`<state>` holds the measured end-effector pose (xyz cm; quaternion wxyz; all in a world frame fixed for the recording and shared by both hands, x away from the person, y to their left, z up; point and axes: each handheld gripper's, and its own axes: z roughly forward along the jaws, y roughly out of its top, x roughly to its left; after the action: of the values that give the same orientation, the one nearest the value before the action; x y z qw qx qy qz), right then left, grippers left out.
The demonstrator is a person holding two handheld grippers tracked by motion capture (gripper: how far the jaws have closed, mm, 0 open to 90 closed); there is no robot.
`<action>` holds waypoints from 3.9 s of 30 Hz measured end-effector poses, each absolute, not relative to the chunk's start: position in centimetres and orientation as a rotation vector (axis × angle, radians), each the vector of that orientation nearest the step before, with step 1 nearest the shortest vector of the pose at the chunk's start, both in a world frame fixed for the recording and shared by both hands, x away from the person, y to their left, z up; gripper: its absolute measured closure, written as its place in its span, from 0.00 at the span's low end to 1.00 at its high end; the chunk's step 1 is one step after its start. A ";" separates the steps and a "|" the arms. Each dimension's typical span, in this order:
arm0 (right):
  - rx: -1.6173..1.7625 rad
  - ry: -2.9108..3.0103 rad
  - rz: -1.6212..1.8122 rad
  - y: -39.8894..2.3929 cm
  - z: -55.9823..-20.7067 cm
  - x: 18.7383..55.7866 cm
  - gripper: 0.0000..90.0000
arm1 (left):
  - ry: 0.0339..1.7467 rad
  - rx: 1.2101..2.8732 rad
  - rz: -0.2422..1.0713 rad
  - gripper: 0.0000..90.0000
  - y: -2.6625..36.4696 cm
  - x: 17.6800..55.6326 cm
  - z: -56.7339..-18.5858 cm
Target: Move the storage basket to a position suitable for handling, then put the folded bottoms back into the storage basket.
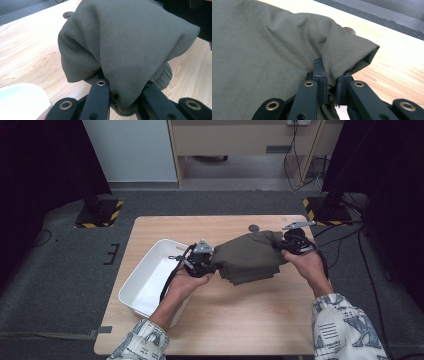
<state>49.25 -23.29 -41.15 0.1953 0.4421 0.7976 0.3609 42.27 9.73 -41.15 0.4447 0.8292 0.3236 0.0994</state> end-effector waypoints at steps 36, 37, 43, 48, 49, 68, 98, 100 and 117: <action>1.126 2.285 1.082 -16.4 -38.0 51.5 0.91 | 0.851 1.980 0.298 0.94 16.1 41.2 -38.7; 1.123 2.290 1.083 -16.2 -38.0 51.5 0.91 | 0.853 1.979 0.301 0.94 16.3 41.1 -38.6; 1.113 2.302 1.099 -15.0 -37.9 51.8 0.91 | 0.859 1.975 0.311 0.94 17.2 40.8 -38.4; 1.100 2.306 1.114 -14.1 -37.5 51.9 0.91 | 0.871 1.961 0.317 0.94 18.0 40.5 -38.3; 1.101 2.305 1.115 -13.9 -37.5 51.9 0.91 | 0.873 1.960 0.317 0.94 18.1 40.5 -38.3; 1.037 2.350 1.156 -8.9 -37.0 52.2 0.91 | 0.924 1.928 0.343 0.94 22.7 38.8 -38.3; 0.956 2.415 1.191 -1.6 -35.9 52.5 0.91 | 0.999 1.868 0.373 0.94 28.8 36.9 -37.6; 0.952 2.420 1.188 -1.3 -35.8 52.5 0.91 | 1.004 1.864 0.374 0.94 29.1 36.8 -37.5; 0.886 2.479 1.178 2.0 -36.3 52.8 0.91 | 1.044 1.866 0.386 0.94 31.4 35.6 -37.8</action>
<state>52.78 2.03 -36.30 0.1286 0.3045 0.8524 0.4051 35.55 31.44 -37.82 0.4656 0.7600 0.4253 0.1572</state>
